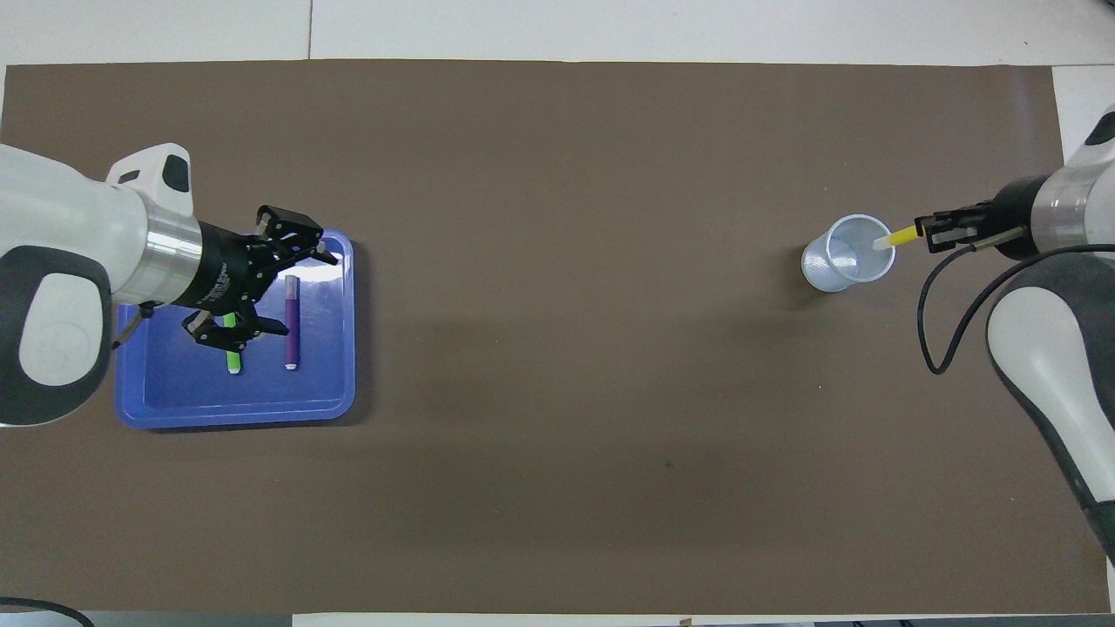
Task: Transfer and insert pens with both arms
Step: 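Carry the yellow pen to the white cup with the right gripper, then drop the yellow pen into the cup while the left gripper reaches the green pen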
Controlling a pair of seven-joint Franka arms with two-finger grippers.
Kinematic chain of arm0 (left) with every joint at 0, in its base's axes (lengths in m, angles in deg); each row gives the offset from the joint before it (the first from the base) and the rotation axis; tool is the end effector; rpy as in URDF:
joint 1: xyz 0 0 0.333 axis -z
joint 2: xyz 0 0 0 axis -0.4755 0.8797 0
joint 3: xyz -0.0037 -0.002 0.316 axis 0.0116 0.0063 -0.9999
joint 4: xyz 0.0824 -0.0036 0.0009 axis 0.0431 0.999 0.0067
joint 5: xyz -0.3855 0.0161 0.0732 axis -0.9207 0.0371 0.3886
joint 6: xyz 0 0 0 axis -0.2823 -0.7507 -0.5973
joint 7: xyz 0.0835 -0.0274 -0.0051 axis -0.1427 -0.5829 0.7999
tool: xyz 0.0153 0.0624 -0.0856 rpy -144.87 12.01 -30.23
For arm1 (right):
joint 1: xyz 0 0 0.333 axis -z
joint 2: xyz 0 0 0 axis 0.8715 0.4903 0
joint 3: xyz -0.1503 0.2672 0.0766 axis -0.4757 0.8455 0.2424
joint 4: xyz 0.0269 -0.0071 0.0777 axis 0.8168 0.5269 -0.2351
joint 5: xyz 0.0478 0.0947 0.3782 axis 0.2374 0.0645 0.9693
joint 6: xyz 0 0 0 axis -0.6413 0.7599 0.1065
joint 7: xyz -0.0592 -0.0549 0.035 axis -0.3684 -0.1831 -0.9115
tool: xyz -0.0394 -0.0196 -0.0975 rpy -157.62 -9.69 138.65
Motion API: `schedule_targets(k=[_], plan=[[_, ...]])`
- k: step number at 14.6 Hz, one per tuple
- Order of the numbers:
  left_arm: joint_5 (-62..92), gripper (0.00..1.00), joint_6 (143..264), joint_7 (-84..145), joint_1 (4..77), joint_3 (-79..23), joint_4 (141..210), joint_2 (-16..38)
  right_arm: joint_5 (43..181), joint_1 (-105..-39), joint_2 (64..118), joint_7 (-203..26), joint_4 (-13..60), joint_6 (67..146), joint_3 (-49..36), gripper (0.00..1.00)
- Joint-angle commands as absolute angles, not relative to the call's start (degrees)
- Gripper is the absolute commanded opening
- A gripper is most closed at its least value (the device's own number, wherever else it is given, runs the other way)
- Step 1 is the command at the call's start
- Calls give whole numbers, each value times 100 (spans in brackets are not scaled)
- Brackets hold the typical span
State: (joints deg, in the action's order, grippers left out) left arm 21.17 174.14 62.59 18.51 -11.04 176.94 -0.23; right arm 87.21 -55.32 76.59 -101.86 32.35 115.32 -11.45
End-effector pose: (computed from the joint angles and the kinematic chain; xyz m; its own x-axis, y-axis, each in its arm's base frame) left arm 0.5426 -0.1199 0.4954 0.7127 0.6600 -0.2378 0.7001 -0.6904 0.1822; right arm 0.5816 -0.0244 0.4915 0.9352 0.2569 0.2437 0.2663 -0.9639 -0.0057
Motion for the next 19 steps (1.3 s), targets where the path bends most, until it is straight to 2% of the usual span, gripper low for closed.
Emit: schedule_targets(k=[1, 7, 12, 16, 18, 19], plan=[[2661, 100, 17261, 4772, 1329, -1074, 17697, 22, 8639, -5484, 7834, -10275, 3249, 11704, -1068, 0], [3997, 100, 18059, 2361, 941, -1074, 17801, 689, 8595, -5466, 7931, -10266, 3591, 11695, -1068, 0], [4648, 100, 19351, 1822, 704, -1074, 18250, 1261, 8542, -5466, 7975, -10275, 3846, 12010, -1077, 0], [4720, 100, 19678, 1892, 756, -1074, 18469, 1481, 8472, -5466, 7914, -10266, 4040, 12160, -1077, 0], [4720, 97, 19688, 1936, 765, -1065, 18531, 1578, 8472, -5475, 7905, -10266, 4084, 12161, -1077, 0], [4720, 95, 19635, 1927, 774, -1065, 18532, 1596, 8445, -5475, 7905, -10275, 4076, 12152, -1077, 8]])
